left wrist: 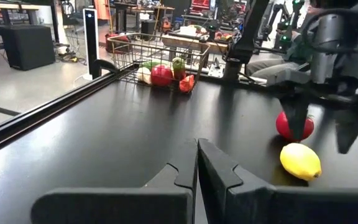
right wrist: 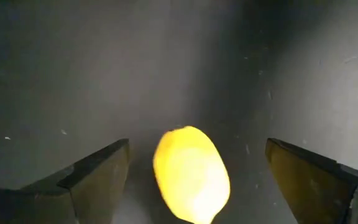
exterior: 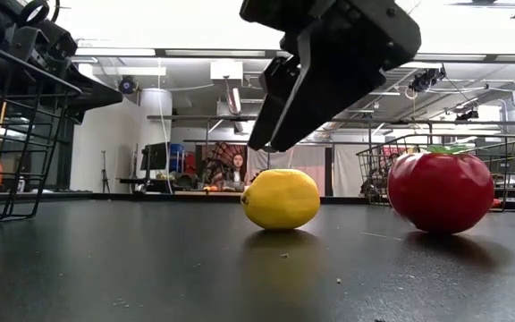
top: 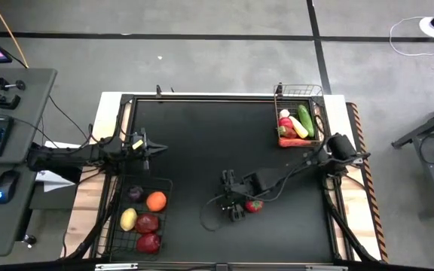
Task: Sort produce into baskets
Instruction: Put the lemon into the left wire basket
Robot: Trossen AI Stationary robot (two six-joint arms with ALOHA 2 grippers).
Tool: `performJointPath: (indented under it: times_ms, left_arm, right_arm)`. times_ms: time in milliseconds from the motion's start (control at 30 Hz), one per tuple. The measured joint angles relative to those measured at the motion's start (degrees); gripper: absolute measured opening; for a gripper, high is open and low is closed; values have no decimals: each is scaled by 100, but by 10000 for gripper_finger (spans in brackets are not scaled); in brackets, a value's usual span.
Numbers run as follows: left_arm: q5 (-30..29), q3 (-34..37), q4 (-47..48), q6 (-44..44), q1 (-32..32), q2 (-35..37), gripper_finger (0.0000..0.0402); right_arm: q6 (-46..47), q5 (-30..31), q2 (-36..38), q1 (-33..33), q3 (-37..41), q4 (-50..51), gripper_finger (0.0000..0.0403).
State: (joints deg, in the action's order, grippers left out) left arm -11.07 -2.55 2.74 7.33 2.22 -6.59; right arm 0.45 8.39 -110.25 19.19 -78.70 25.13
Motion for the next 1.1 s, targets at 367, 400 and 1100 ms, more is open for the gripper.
performJointPath:
  times_ms: [367, 400, 1100]
  left_arm:
    - [0, 0, 0, 0, 2, 0, 0]
    - [0, 2, 2, 0, 2, 0, 0]
    - [0, 1, 0, 0, 0, 0, 0]
  right_arm:
    - [-253, -107, -396, -49, 2, 107, 366]
    - [-245, -110, -479, -50, 2, 132, 366]
    - [-408, 354, -608, -71, -980, 1203, 114]
